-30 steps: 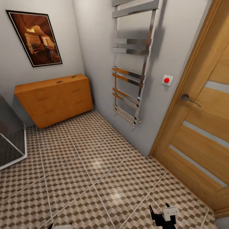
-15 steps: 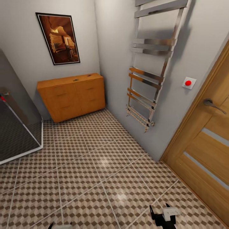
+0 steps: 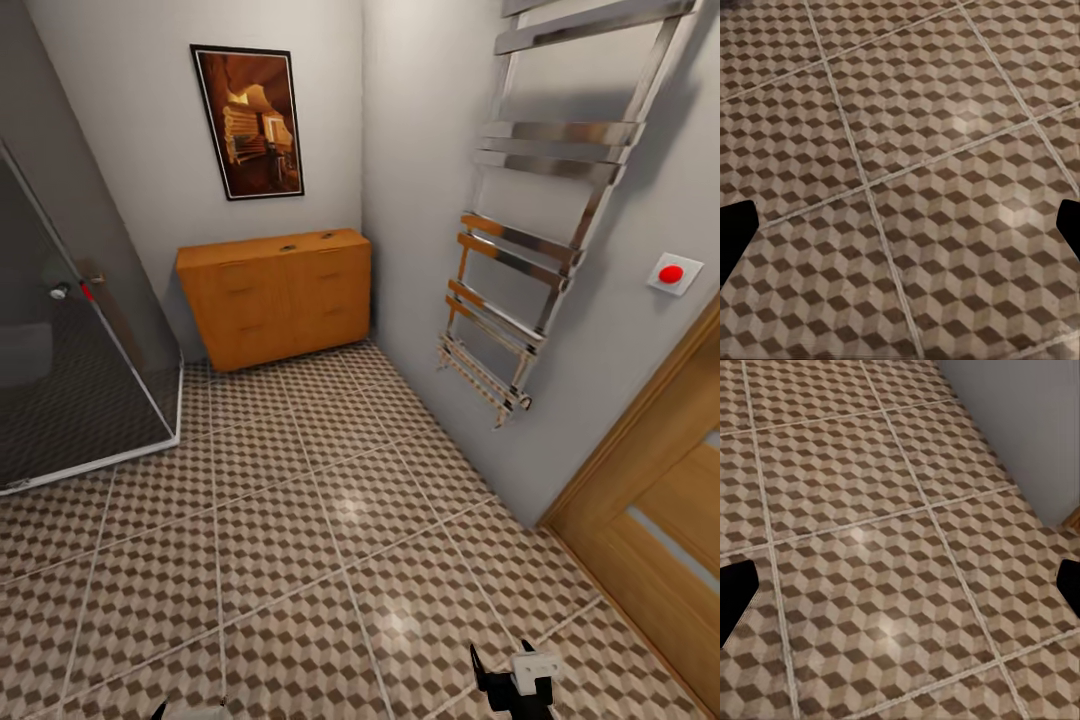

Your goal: Take the four mousetraps from the cabinet in the bathroom and place them on the bathroom floor. Make sure all four end up on the same floor surface, and ensure that at least two of them are either under or directly next to the same bathroom sink.

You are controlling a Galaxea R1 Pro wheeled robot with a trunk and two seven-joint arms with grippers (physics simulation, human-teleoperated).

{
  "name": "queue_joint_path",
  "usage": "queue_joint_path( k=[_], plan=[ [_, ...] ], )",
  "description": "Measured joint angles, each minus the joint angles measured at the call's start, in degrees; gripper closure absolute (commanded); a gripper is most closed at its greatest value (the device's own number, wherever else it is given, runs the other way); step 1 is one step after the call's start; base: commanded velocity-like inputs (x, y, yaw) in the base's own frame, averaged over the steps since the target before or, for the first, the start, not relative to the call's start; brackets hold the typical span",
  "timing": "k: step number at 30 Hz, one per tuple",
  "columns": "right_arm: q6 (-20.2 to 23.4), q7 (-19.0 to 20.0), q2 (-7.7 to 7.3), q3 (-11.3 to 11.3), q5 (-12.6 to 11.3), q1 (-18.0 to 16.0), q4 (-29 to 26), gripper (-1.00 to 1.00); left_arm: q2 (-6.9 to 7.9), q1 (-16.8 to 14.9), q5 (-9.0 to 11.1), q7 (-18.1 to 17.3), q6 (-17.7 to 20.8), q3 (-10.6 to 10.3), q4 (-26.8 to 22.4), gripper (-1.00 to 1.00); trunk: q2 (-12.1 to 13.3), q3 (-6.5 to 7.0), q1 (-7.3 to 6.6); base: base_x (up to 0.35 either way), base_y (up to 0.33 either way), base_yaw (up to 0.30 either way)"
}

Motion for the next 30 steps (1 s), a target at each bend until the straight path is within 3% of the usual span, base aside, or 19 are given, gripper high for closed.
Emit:
queue_joint_path(
  k=[14, 30],
  plan=[
    [-0.1, 0.0, 0.00, 0.0, 0.0, 0.0, 0.0, -1.00, -0.02, 0.0, 0.0, 0.0, 0.0, 0.0, -0.1, -1.00, 0.0, 0.04, -0.02, 0.035, 0.000, 0.277],
    [-0.1, 0.0, 0.00, 0.0, 0.0, 0.0, 0.0, -1.00, -0.05, 0.0, 0.0, 0.0, 0.0, 0.0, -0.1, -1.00, 0.0, 0.88, -0.03, 0.297, -0.050, 0.206]
  ],
)
